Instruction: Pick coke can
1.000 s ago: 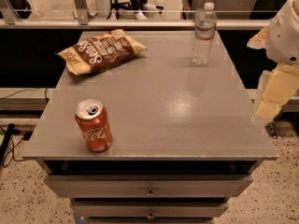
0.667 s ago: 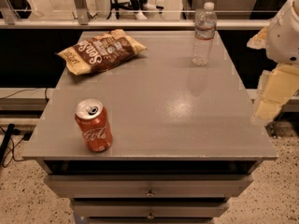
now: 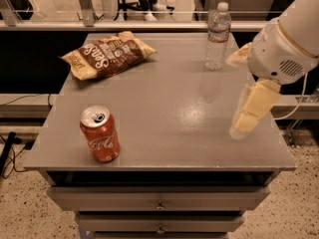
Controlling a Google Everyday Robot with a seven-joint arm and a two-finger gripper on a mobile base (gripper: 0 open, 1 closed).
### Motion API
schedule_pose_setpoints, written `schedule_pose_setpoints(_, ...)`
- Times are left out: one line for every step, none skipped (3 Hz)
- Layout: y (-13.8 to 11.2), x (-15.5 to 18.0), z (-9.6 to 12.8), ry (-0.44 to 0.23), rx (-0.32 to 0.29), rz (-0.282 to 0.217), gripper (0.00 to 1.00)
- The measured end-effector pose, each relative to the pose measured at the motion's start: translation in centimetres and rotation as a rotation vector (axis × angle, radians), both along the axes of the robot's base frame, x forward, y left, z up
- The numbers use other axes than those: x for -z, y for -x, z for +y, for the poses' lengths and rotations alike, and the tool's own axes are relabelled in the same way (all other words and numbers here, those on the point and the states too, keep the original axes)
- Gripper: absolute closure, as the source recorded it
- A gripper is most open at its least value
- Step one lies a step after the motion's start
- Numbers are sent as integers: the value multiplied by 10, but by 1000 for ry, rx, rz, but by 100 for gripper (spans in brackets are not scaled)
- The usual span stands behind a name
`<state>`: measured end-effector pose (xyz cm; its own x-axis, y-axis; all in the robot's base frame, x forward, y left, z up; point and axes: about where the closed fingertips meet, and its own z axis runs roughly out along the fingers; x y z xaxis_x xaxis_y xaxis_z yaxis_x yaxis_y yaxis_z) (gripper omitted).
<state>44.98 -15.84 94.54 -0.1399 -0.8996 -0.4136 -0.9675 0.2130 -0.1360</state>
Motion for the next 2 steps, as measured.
schedule_pose_setpoints(-2, 14, 57, -186, -89, 36, 0)
schedule_pose_setpoints(2, 12, 121, -362, -167, 65, 0)
